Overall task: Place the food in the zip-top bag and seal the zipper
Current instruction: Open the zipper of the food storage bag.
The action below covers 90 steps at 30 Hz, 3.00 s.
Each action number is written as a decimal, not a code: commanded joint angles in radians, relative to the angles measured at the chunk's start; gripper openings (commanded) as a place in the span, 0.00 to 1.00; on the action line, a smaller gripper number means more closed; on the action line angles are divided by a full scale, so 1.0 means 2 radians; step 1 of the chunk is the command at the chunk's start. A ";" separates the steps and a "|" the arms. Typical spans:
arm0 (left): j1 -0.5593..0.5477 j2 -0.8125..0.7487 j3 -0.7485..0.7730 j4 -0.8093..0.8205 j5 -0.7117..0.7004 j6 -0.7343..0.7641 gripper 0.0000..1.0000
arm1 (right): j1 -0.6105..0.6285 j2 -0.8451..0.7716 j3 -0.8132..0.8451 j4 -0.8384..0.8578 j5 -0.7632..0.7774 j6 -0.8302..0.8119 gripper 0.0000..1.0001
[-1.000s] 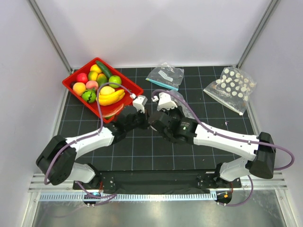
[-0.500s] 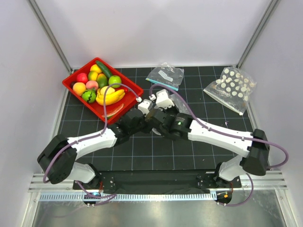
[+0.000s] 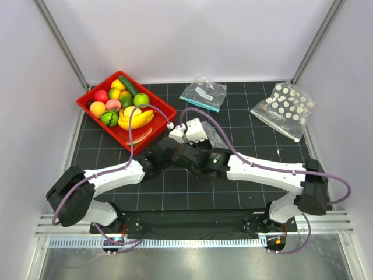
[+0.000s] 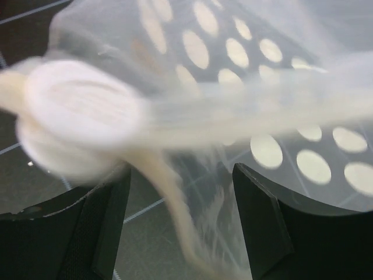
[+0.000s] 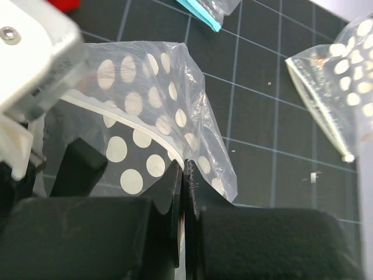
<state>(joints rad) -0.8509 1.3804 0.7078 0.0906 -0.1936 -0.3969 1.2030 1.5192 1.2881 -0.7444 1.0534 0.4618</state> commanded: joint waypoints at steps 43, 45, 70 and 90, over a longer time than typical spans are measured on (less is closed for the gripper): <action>0.043 -0.012 -0.003 0.015 0.080 -0.011 0.25 | -0.017 -0.031 -0.057 0.104 -0.065 -0.051 0.11; 0.043 -0.008 -0.001 0.015 0.085 -0.011 0.14 | -0.024 -0.038 -0.061 0.112 -0.080 -0.051 0.15; 0.046 -0.010 -0.006 0.028 0.095 -0.024 0.02 | -0.041 -0.048 -0.041 0.004 -0.060 -0.017 0.01; 0.046 -0.102 -0.056 0.083 0.162 -0.018 0.89 | -0.100 0.004 0.022 -0.090 -0.142 -0.008 0.01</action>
<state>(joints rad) -0.7635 1.1736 0.5919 0.2131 0.1261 -0.4374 0.9977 1.5349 1.3361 -1.0012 0.8433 0.4782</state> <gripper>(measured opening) 0.889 0.043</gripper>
